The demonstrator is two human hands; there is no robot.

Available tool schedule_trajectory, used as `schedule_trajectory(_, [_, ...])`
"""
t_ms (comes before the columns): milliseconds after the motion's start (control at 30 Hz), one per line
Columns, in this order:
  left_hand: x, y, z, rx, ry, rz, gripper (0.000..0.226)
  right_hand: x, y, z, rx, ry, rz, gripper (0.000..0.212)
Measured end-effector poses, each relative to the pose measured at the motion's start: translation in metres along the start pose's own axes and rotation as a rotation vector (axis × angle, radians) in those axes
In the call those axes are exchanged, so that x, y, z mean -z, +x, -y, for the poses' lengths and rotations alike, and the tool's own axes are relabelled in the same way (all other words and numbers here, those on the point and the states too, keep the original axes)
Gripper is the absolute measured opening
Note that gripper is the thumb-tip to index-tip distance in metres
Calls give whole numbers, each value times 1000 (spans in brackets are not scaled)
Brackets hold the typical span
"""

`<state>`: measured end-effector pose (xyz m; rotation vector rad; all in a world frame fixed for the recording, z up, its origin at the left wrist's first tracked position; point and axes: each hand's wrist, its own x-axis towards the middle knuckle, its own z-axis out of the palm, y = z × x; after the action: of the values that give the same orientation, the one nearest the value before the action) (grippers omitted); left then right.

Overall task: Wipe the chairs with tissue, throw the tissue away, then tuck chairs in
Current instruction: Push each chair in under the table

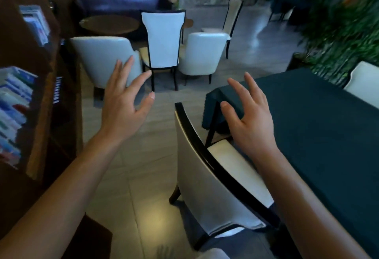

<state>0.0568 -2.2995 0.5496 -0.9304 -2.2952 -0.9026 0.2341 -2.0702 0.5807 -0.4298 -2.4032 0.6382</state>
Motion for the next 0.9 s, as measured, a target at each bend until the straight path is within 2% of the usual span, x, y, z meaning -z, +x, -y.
schedule_trajectory(133, [-27, 21, -8, 10, -48, -10, 52, 0, 27, -15, 0, -8, -22, 51])
schedule_trajectory(300, [-68, 43, -15, -61, -92, 92, 49, -1, 33, -42, -52, -33, -31, 52])
schedule_trajectory(600, [-156, 108, -24, -290, -255, 257, 48, 4, 41, -75, -306, -158, -155, 53])
schedule_trajectory(900, [-205, 165, -5, -491, -458, 449, 47, -28, 46, -52, -561, -311, -337, 54])
